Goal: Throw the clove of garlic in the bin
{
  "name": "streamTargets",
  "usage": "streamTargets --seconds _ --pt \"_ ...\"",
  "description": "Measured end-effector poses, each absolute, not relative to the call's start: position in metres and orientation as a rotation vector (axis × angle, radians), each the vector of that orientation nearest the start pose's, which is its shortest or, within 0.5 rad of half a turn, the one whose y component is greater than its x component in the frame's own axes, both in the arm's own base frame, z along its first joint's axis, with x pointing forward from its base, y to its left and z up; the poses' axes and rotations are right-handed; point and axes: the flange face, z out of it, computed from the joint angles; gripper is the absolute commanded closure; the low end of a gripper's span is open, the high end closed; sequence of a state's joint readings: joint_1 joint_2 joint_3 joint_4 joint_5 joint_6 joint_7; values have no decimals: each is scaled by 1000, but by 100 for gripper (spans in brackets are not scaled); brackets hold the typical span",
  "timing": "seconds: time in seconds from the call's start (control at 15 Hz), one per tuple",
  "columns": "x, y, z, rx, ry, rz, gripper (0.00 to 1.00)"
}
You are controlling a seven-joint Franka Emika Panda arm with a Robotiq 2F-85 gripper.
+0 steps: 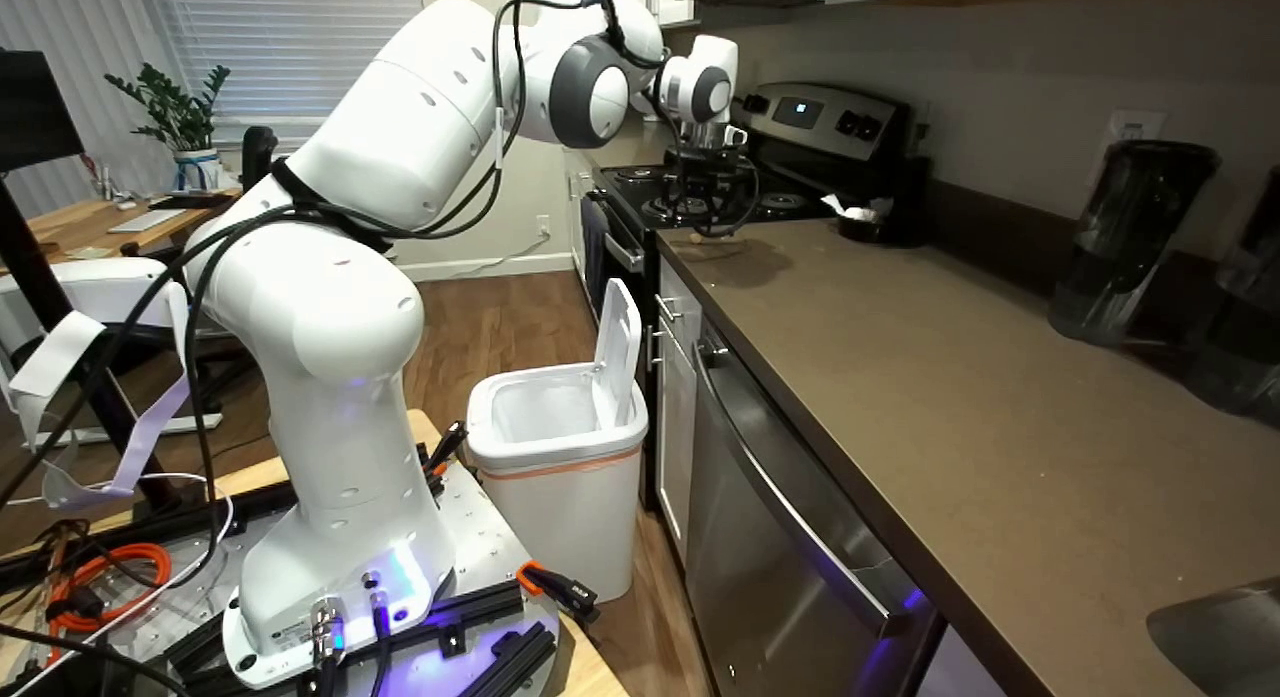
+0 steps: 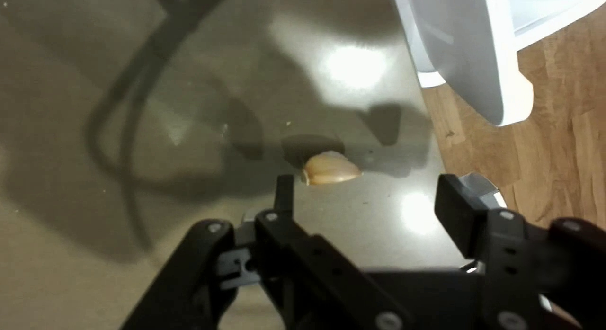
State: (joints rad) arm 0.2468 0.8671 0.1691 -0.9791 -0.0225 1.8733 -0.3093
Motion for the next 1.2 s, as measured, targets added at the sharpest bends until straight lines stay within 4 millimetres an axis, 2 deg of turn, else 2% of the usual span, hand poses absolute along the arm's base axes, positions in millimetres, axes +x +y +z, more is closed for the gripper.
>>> streamTargets --seconds 0.07,0.6,0.93,1.07,1.2 --pt "730 268 347 -2864 -998 -37 42" --pt "728 268 334 -2862 -1003 19 94" --pt "725 276 340 -2846 -1037 16 93" --pt "717 288 350 -2824 -1079 27 93" --pt "706 304 369 -2793 -1133 34 93"
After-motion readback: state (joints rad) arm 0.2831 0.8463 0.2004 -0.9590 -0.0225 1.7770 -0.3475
